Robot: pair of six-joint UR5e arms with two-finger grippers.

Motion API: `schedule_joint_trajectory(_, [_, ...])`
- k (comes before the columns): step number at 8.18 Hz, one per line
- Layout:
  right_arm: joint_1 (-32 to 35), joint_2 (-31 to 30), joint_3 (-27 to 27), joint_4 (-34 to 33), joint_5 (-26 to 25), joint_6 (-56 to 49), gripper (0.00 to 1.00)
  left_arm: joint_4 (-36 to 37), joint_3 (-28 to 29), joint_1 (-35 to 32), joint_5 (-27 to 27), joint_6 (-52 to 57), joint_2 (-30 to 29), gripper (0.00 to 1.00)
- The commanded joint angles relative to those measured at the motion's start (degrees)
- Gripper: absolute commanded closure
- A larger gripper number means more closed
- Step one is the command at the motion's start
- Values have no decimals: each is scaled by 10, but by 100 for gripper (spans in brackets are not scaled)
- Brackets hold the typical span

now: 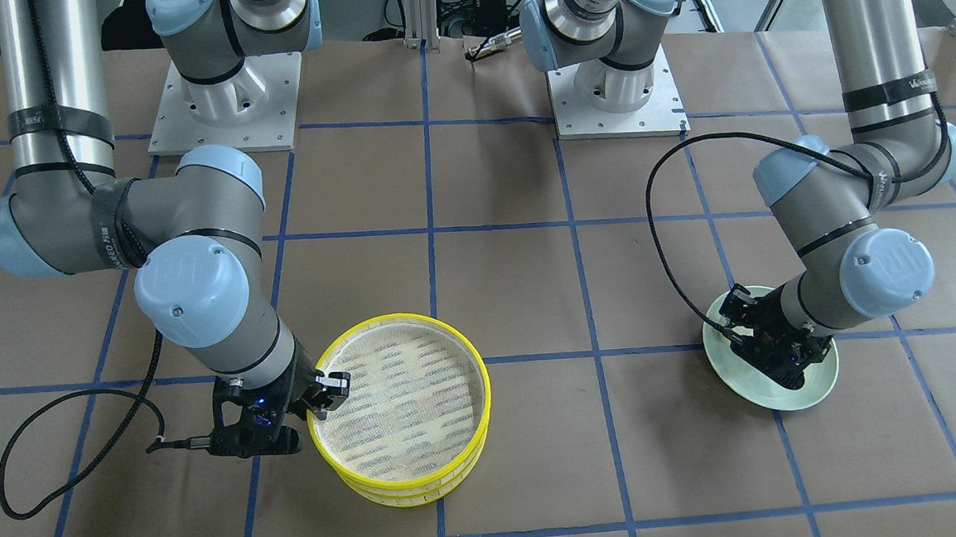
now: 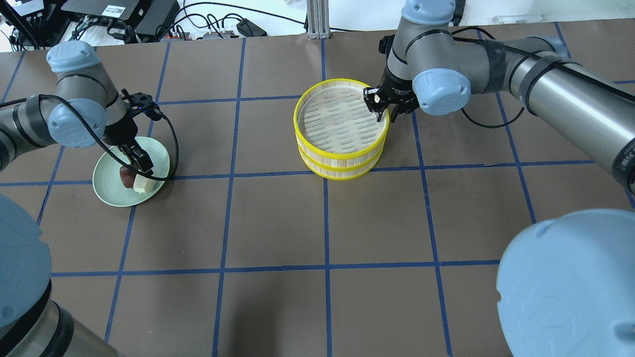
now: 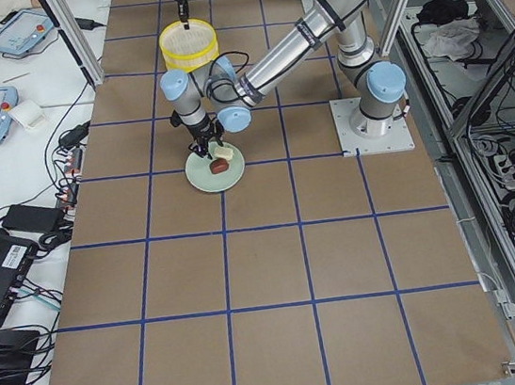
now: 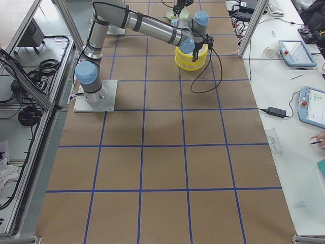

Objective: Place buns in different layers of steamer
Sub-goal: 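Grasp the white bun with the left gripper while the right grips the top tier, then lift the top steamer tier with the right gripper while the left lifts the bun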

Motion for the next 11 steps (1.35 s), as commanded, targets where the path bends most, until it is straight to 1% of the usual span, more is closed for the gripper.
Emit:
schedule_joint_trajectory(1, [1,0,0,1,0,-8,83,3,0,0,0,0,-3,38])
schedule_joint_trajectory(2, [1,-2,-1,1,-1,-8,86,3,1,0,1,-1,-8,66])
schedule_joint_trajectory(3, [1,-4,-2,3,-1,-6,90,3,1,0,2,-4,-9,88])
schedule_joint_trajectory(4, [1,-8,-7,7,-3,-7,91,3,1,0,3,-4,-9,100])
schedule_joint_trajectory(6, [-2,-32,-11,22,-1,-8,90,2,8,0,4,-20,-6,100])
schedule_joint_trajectory(7, [-8,-49,-17,44,-6,-19,90,-4,12,-1,1,-63,7,100])
schedule_joint_trajectory(8, [-23,-62,-20,60,-11,-46,90,-11,13,-1,1,-78,23,100])
schedule_joint_trajectory(9, [-58,-81,-20,83,-10,-90,91,-24,18,-3,1,-81,42,100])
schedule_joint_trajectory(10, [-94,-98,-20,110,-10,-147,92,-51,24,-8,-3,-123,61,100])
schedule_joint_trajectory(11, [-134,-118,-21,145,-14,-201,93,-59,30,-31,-21,-182,80,100])
